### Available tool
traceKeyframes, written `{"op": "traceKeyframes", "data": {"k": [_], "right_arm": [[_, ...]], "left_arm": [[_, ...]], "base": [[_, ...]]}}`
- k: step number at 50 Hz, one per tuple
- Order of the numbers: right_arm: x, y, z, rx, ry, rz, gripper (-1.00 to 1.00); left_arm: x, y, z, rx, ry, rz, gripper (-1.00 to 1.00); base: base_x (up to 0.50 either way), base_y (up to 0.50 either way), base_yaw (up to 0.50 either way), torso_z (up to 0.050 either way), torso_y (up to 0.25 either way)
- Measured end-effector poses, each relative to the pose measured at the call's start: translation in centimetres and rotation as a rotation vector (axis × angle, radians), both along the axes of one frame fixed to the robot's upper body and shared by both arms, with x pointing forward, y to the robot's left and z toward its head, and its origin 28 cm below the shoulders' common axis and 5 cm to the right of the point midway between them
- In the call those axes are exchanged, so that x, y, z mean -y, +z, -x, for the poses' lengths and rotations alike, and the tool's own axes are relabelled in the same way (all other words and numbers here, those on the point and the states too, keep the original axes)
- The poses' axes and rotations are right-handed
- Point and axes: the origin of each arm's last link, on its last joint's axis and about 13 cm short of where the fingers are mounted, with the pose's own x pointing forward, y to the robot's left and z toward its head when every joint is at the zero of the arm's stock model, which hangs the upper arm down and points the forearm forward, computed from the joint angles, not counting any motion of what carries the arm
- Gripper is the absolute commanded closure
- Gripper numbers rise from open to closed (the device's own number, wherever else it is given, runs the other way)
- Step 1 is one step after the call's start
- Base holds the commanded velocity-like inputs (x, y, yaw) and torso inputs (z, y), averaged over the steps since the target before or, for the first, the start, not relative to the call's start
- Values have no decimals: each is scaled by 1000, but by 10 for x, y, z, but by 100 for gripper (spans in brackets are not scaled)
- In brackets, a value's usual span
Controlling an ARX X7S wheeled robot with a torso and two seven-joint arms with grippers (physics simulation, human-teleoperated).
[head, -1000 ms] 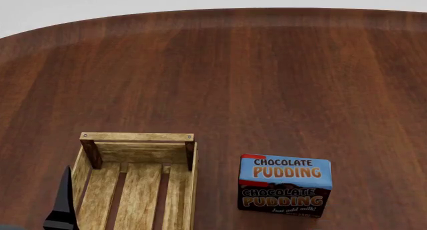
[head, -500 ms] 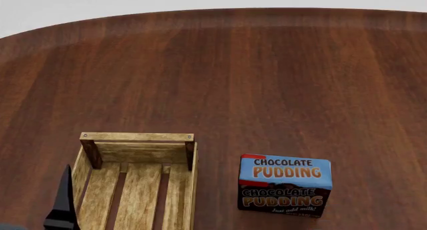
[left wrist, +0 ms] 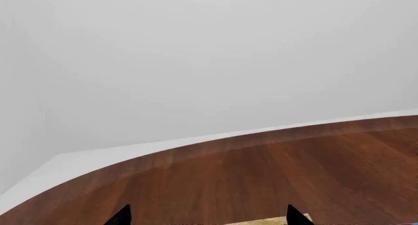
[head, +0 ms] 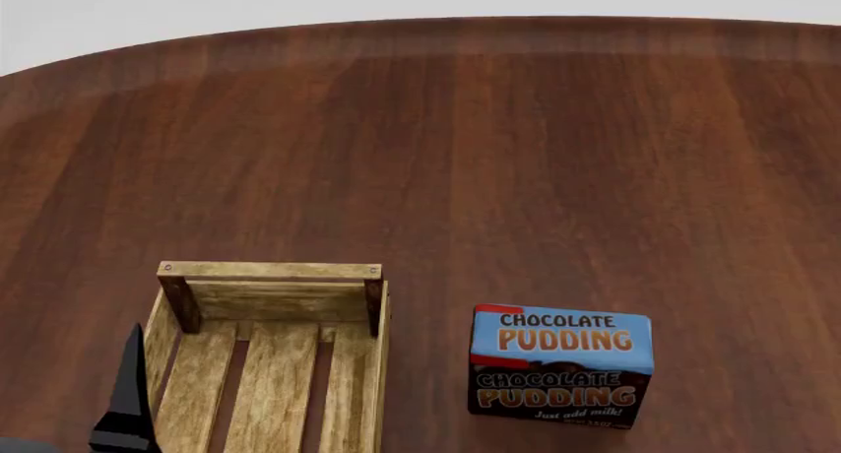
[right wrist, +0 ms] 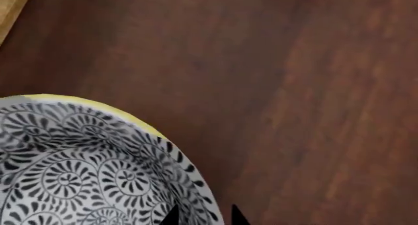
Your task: Stack the left bowl on the right bowl and place them in the tray.
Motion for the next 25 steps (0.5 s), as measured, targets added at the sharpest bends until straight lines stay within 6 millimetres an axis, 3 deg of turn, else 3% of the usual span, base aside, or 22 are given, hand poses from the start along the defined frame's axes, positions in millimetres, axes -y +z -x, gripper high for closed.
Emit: {"op": "traceKeyframes", "data": {"k": [25], "right_arm": [[5,26,15,-11,0,-23,100]], "left_arm": [[-1,-2,1,2,1,10,-100]], "base": [[0,0,0,-1,-1]]}}
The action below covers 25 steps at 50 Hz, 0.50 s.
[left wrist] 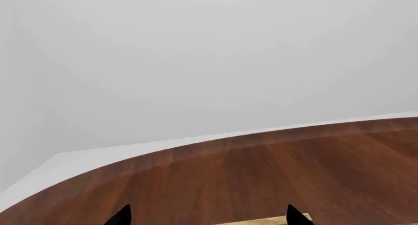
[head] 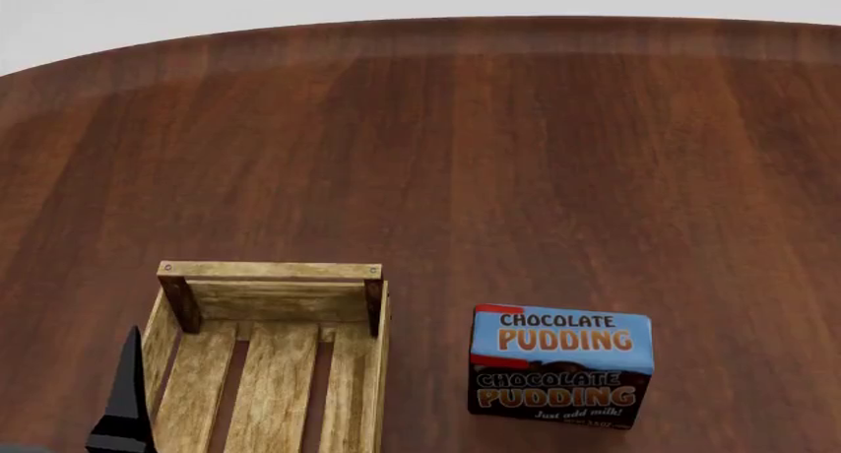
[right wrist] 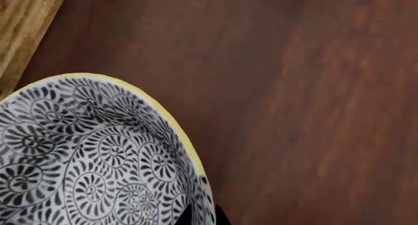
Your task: Stack the left bowl on the right bowl and place them in the tray.
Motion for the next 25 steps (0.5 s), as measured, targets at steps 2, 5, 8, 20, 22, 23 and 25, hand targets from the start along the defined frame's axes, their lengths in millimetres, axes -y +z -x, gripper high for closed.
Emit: {"op": "traceKeyframes", "data": {"k": [2,5,8,20,22,23,25], "right_arm": [[1,2,1,4,-4,4,100],[2,5,2,10,-10,11,100],[4,9,3,19,-17,27,100],[10,21,5,67,-48,91,100],[10,24,6,75,-52,98,100],[10,25,7,78,-54,101,100],[11,27,8,86,-57,105,100]], "left_arm": [[0,0,0,0,0,1,-100],[0,0,0,1,-1,2,-100],[0,0,0,1,-1,2,-100],[0,1,0,4,-3,4,-100],[0,1,-1,5,-3,5,-100],[0,1,-1,5,-3,5,-100],[0,2,-1,6,-4,5,-100]], "base": [[0,0,0,0,0],[0,0,0,0,0],[0,0,0,0,0],[0,0,0,0,0],[0,0,0,0,0],[0,0,0,0,0],[0,0,0,0,0]]}}
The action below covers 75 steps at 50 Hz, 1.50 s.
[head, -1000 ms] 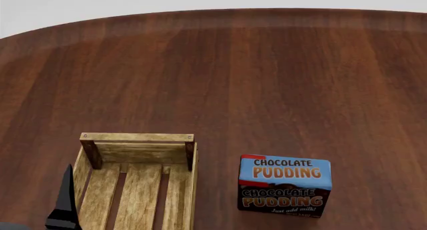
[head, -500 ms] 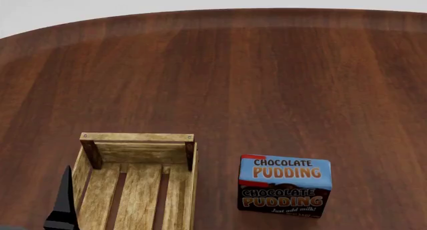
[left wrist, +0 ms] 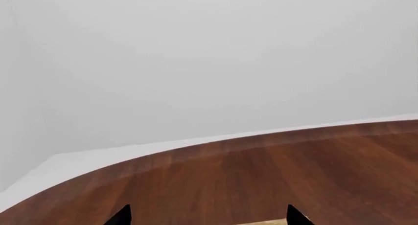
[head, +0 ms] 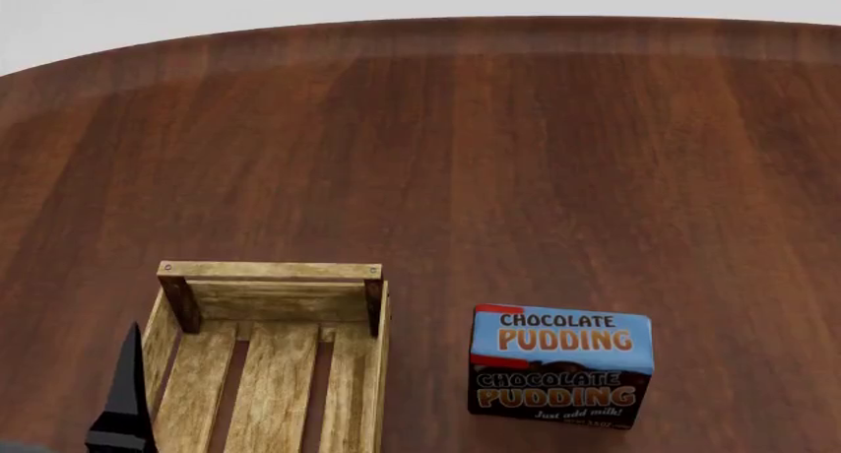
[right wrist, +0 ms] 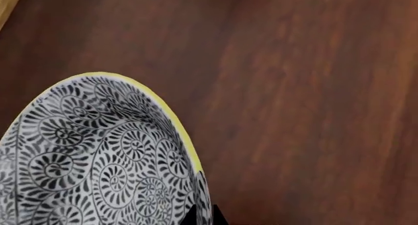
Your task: Stack the left bowl on the right bowl and place them in the tray.
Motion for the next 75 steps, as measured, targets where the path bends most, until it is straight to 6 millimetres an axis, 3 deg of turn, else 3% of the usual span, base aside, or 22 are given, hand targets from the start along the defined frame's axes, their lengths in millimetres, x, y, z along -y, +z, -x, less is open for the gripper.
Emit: {"op": "traceKeyframes", "data": {"k": [27,53,75], "right_arm": [[5,31,34,138,-82,-55,100],[-1,79,81,302,-96,-20,100],[9,79,117,393,-194,-68,100]], "left_arm": [[1,2,-1,8,-8,8,-100],[1,0,1,8,-14,15,-100],[3,5,1,20,-21,12,-100]], "base": [[0,0,0,0,0],[0,0,0,0,0],[0,0,0,0,0]]}}
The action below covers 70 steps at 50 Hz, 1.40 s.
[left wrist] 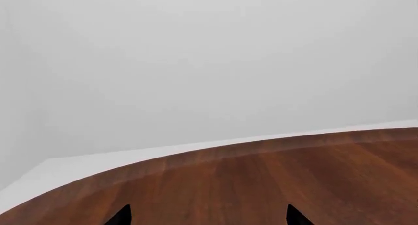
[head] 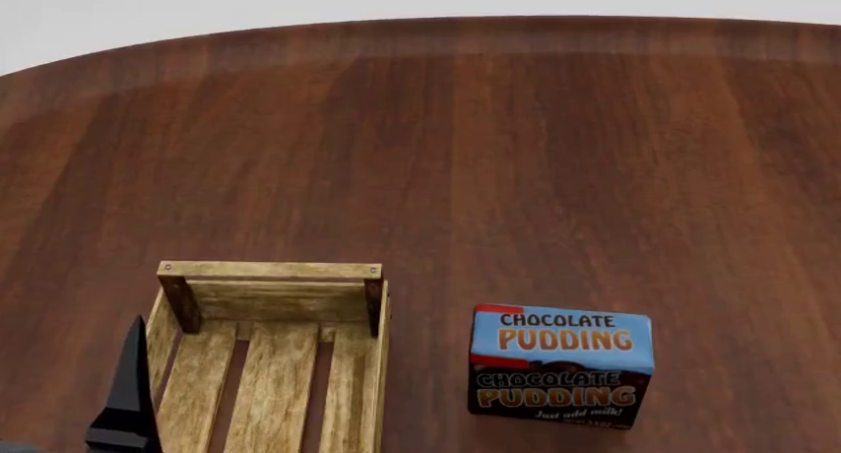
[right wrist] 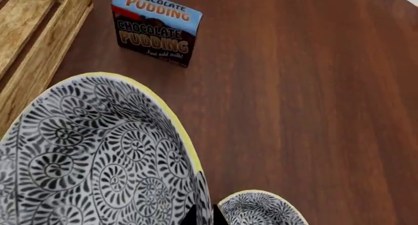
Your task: Stack the left bowl on the right bowl and place them in the tray.
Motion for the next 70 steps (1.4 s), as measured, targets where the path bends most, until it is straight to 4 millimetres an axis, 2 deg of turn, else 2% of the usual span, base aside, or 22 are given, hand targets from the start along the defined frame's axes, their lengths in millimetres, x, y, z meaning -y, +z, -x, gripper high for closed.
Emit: {"op": "traceKeyframes", "data": {"k": [14,30,33,38,44,54,70], "right_arm": [[10,-17,7,29,-82,-60,100],[36,-26,19,51,-206,-117,100],[41,-26,22,56,-229,-125,100],[47,-38,31,107,-247,-223,100],[56,-45,48,128,-309,-211,100],[57,-52,68,111,-361,-202,100],[61,-60,85,105,-436,-217,100]], "left_arm": [[4,6,-1,11,-10,-7,-100],[6,5,-1,8,-18,-13,-100],[6,5,-1,7,-19,-13,-100],[7,4,-1,6,-20,-13,-100],[7,4,0,6,-20,-13,-100],[8,4,0,5,-22,-14,-100],[9,4,0,4,-24,-15,-100]], "base": [[0,0,0,0,0],[0,0,0,0,0],[0,0,0,0,0],[0,0,0,0,0],[0,0,0,0,0],[0,0,0,0,0],[0,0,0,0,0]]}}
